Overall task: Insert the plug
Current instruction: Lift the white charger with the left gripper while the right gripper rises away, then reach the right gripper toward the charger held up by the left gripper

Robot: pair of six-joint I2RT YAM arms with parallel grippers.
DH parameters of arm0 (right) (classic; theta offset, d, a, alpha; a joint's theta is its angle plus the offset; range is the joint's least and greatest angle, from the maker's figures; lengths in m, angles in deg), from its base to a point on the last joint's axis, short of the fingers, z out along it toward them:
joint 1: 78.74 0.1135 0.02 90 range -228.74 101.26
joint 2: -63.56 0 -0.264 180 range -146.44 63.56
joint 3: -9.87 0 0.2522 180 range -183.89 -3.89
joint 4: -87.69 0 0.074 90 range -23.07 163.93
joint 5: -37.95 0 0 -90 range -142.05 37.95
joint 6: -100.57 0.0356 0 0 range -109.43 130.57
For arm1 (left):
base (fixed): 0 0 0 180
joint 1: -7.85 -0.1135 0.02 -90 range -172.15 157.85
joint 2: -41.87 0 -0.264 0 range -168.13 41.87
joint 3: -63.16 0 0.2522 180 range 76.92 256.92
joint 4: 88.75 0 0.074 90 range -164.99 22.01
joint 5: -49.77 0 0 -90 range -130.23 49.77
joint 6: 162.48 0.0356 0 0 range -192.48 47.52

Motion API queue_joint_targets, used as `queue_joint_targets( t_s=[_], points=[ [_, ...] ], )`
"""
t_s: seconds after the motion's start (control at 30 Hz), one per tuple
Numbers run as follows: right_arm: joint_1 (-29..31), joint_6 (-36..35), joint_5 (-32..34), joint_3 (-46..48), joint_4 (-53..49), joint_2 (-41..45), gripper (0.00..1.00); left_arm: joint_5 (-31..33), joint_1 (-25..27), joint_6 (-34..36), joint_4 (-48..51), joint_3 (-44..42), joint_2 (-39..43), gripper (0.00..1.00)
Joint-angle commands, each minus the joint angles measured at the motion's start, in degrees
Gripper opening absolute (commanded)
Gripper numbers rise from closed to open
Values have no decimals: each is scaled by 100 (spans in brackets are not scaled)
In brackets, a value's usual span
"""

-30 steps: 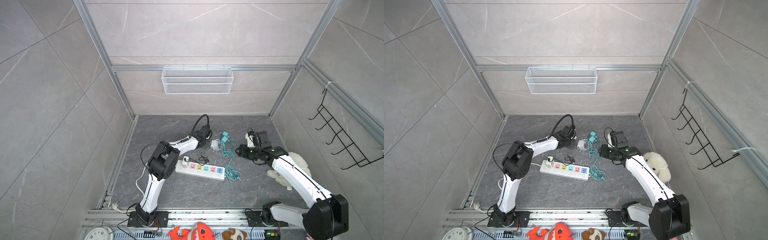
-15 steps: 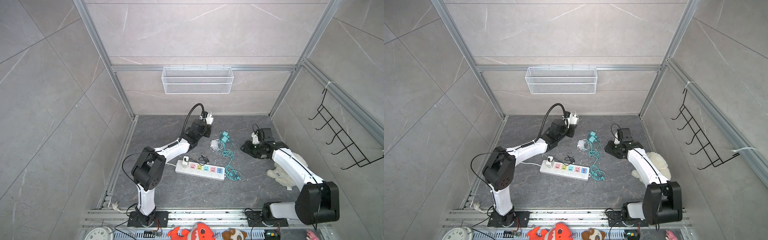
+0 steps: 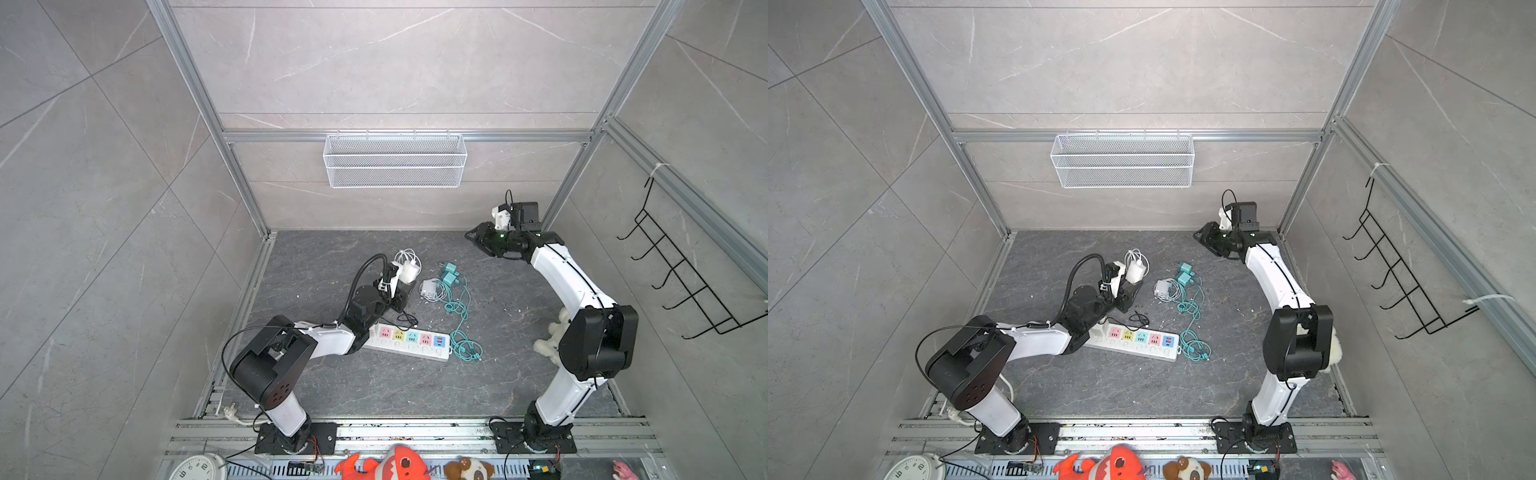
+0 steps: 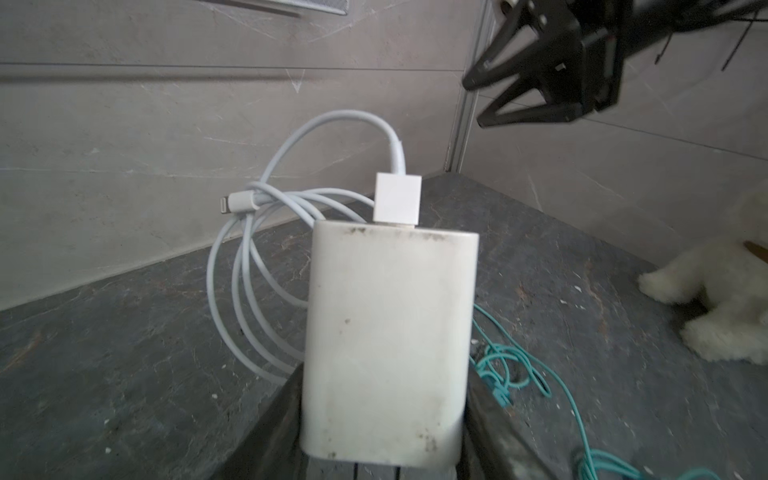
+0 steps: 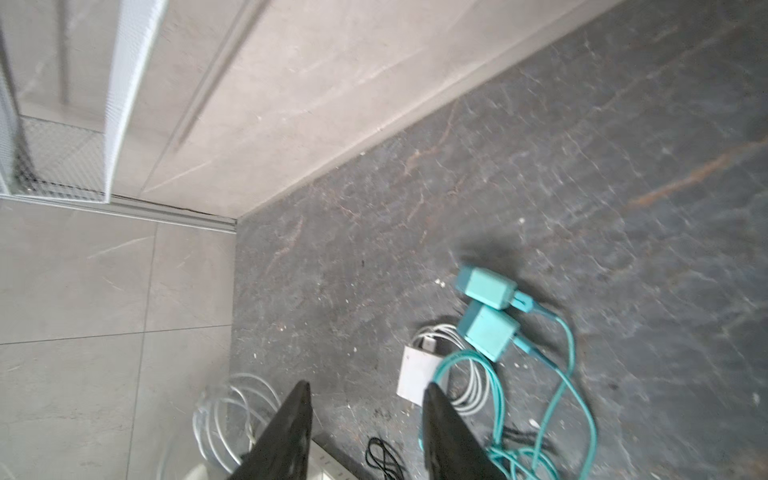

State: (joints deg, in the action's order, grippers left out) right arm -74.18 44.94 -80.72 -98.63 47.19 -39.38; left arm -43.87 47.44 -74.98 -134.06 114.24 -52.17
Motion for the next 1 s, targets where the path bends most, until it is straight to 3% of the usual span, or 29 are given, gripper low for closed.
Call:
queue_joint_targets(
  t_s=[0.0,0.07,0.3,0.47,0.6,0.73,0.97],
  points=[
    [129,199,-553,-409,-147,-219,46,-446,351,744,-1620,-235,448,33],
    [253,172,-853,-646,-155,-324,46,-325,720,1290,-1837,-359,398,33],
    [736,-674,-2167,-1824,-998,-597,45,-191,1515,1984,-2149,-371,-57,33],
    [843,-1212,-3339,-1607,-1231,-216,42,-189,1753,2197,-2183,-303,-436,32],
    [863,-2006,-3330,-908,-1886,506,40,-127,1769,2347,-2186,-38,-838,31],
    [867,-2147,-3132,133,-1899,1351,38,7,1702,2544,-2190,267,-1172,26],
    [867,-2516,-2292,1099,-2447,2439,38,-623,1229,2174,-2188,599,-1461,26]
  ],
)
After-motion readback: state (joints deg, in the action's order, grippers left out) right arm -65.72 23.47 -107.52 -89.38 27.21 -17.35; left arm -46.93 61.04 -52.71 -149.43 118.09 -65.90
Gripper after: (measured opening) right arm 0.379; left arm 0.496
